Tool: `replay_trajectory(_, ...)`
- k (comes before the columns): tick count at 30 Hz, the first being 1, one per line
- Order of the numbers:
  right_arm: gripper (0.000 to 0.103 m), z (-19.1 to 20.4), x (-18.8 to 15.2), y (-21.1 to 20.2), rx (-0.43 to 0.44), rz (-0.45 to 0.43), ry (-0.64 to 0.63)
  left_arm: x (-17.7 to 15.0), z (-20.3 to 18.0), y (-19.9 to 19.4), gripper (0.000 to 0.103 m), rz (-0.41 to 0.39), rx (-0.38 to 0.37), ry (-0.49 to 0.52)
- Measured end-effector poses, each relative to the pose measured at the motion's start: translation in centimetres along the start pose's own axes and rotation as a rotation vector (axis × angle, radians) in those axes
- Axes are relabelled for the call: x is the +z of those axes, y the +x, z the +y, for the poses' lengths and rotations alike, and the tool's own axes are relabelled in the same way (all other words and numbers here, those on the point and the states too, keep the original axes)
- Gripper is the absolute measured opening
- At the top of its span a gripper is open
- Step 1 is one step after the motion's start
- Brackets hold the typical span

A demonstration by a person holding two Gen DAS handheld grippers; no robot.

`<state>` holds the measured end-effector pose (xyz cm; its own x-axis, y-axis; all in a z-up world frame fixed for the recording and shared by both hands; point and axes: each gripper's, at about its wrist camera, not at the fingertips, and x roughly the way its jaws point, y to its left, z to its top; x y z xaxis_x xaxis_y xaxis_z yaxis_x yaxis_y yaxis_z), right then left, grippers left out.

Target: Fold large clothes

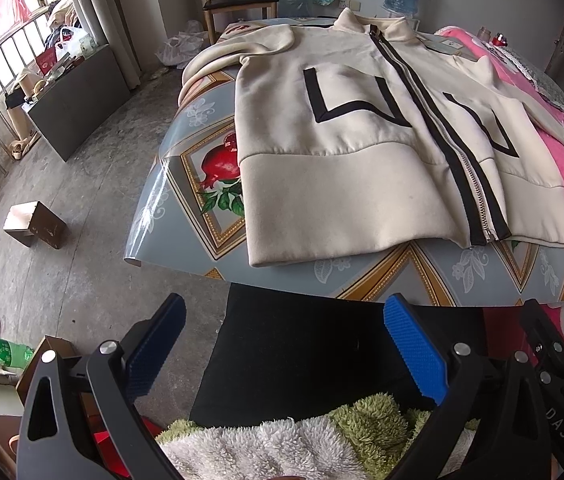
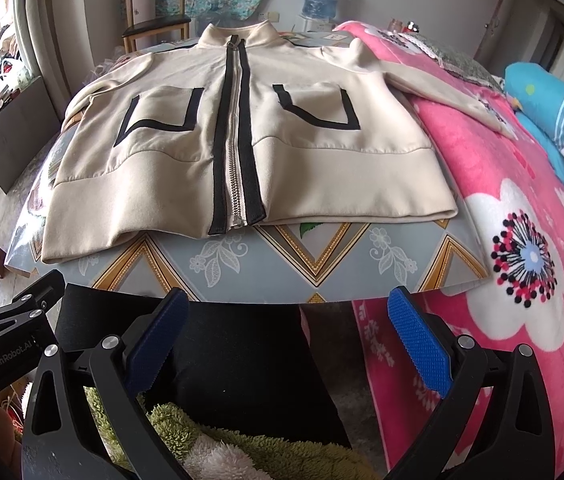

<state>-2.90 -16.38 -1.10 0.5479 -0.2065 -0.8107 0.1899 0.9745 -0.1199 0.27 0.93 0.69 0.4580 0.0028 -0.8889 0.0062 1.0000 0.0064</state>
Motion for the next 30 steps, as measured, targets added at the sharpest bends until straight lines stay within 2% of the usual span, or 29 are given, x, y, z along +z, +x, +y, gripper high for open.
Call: replay_trajectory(30,0.097,0.13,0.39,-0.24,-0.002,-0.009,-0.001,-0.02,0.31,-0.45,0.098,-0.013,0.011,0.0)
